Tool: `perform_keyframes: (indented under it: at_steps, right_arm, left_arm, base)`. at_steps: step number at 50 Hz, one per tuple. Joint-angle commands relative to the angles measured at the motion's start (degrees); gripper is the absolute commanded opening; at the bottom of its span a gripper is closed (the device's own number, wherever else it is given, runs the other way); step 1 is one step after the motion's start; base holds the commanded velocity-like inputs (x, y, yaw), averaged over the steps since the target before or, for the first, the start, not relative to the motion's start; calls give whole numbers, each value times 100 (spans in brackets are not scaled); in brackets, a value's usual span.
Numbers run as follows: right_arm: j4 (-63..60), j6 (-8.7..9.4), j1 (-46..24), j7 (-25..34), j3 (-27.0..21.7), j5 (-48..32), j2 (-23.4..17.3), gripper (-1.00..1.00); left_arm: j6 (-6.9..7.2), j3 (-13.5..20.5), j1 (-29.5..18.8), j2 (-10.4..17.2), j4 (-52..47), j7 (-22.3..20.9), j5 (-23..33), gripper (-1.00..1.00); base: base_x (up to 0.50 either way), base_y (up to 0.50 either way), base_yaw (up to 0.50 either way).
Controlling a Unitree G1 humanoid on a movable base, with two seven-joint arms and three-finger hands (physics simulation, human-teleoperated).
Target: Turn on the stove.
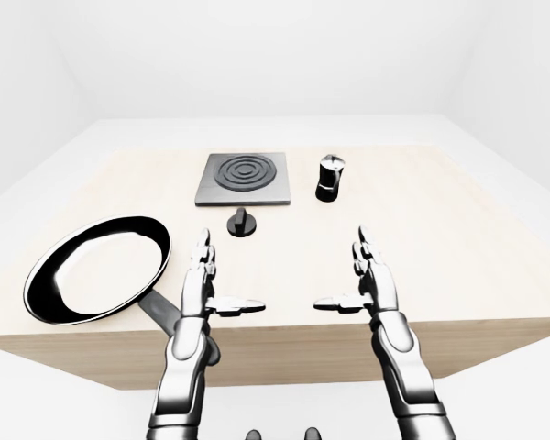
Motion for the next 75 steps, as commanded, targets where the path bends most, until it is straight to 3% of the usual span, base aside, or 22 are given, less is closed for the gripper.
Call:
perform_keyframes:
  at_steps: [1, 14, 23, 52, 72, 73, 75]
  right_arm:
    - [153, -37, -29, 133, -133, 60, -69, 100]
    - [265, -105, -67, 129, -142, 69, -70, 100]
    - [151, -30, -22, 129, -130, 66, -71, 100]
    - [215, -40, -53, 127, -144, 73, -74, 100]
    - [236, -58, -47, 126, -143, 73, -71, 100]
    - [39, 134, -43, 121, -140, 80, -79, 100]
    - [21, 151, -41, 121, -140, 80, -78, 100]
  left_arm:
    - [-45, 131, -6, 66, 60, -138, -75, 100]
    - [-67, 130, -23, 69, 102, -148, -73, 100]
    - [-35, 115, 4, 65, 49, -150, -62, 100]
    - [-36, 118, -15, 65, 94, -144, -52, 100]
    - [-32, 123, -10, 67, 89, -145, -52, 100]
    - [-25, 123, -8, 66, 81, -145, -53, 100]
    - [1, 123, -10, 67, 56, -143, -55, 100]
  base:
    - [0, 0, 0]
    - [0, 0, 0]
    - [0, 0, 0]
    - [0, 0, 0]
    - [22, 0, 0]
    - [23, 0, 0]
    - [23, 0, 0]
